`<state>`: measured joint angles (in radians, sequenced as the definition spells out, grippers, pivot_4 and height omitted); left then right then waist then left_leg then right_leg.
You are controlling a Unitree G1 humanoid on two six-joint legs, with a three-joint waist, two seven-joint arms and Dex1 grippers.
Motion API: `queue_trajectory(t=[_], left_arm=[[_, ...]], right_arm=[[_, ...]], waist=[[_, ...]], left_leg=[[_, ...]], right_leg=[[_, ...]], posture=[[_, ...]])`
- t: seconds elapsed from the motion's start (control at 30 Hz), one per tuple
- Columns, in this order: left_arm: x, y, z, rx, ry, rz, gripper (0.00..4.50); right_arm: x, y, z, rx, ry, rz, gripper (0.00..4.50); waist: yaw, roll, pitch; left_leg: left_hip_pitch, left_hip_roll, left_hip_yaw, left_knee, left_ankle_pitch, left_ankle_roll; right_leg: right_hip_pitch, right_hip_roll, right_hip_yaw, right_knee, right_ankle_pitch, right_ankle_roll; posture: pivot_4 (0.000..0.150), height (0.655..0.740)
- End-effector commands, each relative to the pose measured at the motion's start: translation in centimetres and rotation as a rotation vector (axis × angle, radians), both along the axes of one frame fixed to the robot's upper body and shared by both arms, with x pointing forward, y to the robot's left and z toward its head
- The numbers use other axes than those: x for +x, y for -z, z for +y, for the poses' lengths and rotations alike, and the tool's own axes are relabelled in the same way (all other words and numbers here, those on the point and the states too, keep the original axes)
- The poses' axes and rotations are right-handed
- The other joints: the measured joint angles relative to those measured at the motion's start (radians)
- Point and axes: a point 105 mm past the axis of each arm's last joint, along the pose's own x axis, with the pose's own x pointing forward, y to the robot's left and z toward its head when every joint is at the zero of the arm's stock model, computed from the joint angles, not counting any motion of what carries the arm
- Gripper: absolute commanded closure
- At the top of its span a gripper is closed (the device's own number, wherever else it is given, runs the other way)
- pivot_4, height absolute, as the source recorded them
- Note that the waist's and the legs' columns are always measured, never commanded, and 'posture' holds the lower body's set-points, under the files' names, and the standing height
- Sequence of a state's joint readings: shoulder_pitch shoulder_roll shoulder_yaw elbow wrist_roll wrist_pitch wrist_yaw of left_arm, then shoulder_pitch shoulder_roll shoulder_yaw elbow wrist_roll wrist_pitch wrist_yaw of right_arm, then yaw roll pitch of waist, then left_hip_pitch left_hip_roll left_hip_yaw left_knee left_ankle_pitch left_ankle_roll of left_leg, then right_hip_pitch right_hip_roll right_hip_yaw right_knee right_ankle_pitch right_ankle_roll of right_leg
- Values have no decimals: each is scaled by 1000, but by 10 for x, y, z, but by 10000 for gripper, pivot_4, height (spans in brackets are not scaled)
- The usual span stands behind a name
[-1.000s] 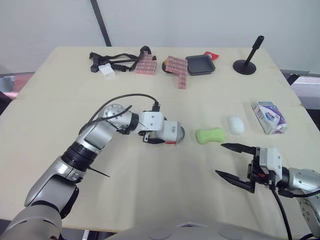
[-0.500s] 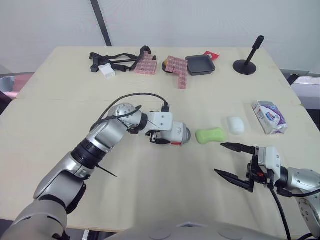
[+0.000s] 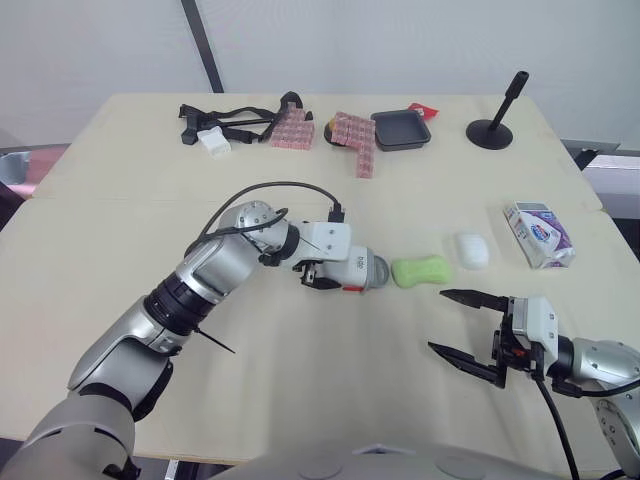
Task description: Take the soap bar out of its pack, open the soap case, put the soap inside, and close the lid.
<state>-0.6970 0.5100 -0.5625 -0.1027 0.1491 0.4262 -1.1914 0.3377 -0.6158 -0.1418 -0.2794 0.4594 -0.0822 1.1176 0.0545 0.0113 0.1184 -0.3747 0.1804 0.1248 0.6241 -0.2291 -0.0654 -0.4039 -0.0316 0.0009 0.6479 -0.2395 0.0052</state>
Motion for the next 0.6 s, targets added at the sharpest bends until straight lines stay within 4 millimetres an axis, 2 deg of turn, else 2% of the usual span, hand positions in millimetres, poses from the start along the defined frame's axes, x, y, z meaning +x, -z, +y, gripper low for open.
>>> queue_trajectory(t=[0.03,0.33,0.6], left_arm=[[1,-14,3,-6,17,-49,10328],[9,-15,24,11,-13,-52,10328],[6,-18,41,6,16,-38,10328]], right_arm=[[2,-6,0,5,-1,-31,393],[5,-4,-3,5,3,-29,393],[6,-1,-6,2,5,-29,393]], waist=[[0,0,0],[0,0,0],[1,0,0]], left_leg=[[0,0,0,0,0,0],[0,0,0,0,0,0],[0,0,0,0,0,0]], right_leg=[[0,0,0,0,0,0],[0,0,0,0,0,0],[0,0,0,-1,0,0]], posture=[[1500,7400],[1500,7400],[1500,7400]])
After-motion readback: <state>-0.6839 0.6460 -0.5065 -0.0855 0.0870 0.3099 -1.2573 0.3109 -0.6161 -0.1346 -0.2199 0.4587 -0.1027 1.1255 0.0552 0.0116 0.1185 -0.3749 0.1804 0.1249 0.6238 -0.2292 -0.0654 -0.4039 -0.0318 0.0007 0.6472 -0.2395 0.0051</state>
